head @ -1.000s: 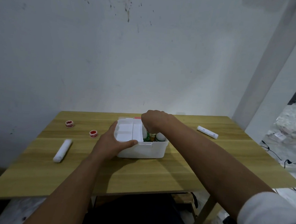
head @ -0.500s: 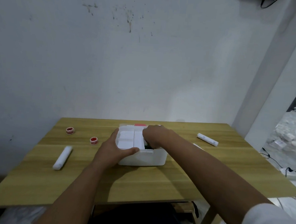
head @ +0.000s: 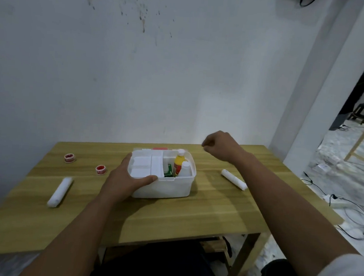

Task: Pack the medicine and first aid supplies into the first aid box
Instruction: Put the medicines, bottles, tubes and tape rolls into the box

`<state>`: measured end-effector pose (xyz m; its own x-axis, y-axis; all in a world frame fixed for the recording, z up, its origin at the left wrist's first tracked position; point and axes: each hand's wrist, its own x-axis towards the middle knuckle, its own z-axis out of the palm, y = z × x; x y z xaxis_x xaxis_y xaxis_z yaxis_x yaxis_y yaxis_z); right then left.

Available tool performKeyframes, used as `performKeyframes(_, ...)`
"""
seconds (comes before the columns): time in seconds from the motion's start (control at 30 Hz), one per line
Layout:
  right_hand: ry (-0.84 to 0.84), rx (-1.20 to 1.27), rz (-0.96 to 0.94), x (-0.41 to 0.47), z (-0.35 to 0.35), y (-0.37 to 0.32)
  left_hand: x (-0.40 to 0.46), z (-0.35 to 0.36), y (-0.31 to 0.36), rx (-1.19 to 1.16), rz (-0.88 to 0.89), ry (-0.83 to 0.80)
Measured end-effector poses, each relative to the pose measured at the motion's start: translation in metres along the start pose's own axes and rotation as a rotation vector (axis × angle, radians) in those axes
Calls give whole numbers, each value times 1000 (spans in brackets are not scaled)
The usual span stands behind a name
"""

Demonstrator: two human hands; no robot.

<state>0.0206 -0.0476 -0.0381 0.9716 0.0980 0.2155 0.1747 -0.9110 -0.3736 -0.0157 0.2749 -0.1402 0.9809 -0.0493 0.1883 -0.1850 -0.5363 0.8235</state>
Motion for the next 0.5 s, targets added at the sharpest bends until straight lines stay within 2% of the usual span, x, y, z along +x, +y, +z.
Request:
performKeyframes(0.07, -55, -76, 154, -3, 4, 28, 0, 0, 1, -1, -3, -4)
performKeyframes(0.17, -225, -208, 361, -10, 13, 60, 0, 0, 1, 1, -21, -14)
performKeyframes(0.3, -333, -295, 461, -21, 33, 83, 2, -1, 0, 17, -27, -35)
performKeyframes(0.43, -266, -258, 488, -25, 41, 90, 5, -3, -2, 24, -39, -60)
performKeyframes(0.5, -158, -270, 442, -21, 43, 99, 7, -2, -3, 27, -40, -59)
